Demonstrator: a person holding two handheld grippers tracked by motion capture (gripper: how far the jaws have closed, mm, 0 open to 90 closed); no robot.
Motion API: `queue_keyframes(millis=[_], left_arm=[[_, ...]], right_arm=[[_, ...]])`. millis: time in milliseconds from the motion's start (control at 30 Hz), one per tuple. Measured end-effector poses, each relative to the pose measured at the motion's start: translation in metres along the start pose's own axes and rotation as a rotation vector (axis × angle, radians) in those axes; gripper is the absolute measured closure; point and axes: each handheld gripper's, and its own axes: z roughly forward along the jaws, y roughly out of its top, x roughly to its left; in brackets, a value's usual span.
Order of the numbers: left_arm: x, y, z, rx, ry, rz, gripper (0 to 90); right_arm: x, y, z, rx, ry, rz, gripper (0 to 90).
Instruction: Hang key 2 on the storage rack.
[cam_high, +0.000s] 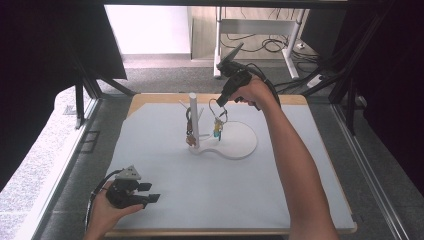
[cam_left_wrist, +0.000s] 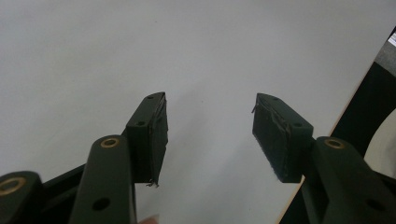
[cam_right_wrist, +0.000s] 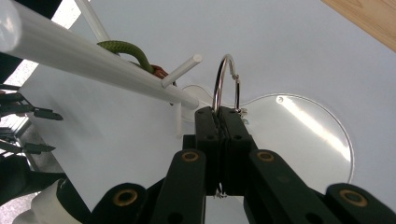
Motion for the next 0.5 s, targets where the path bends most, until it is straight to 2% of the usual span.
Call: queue_keyframes(millis=[500], left_arm=[[-0.001, 0.000, 0.000, -0.003, 0.000, 0.001, 45.8]], right_arm=[[0.011, 0.006, 0.012, -0.008, 0.019, -0.025, 88.3]])
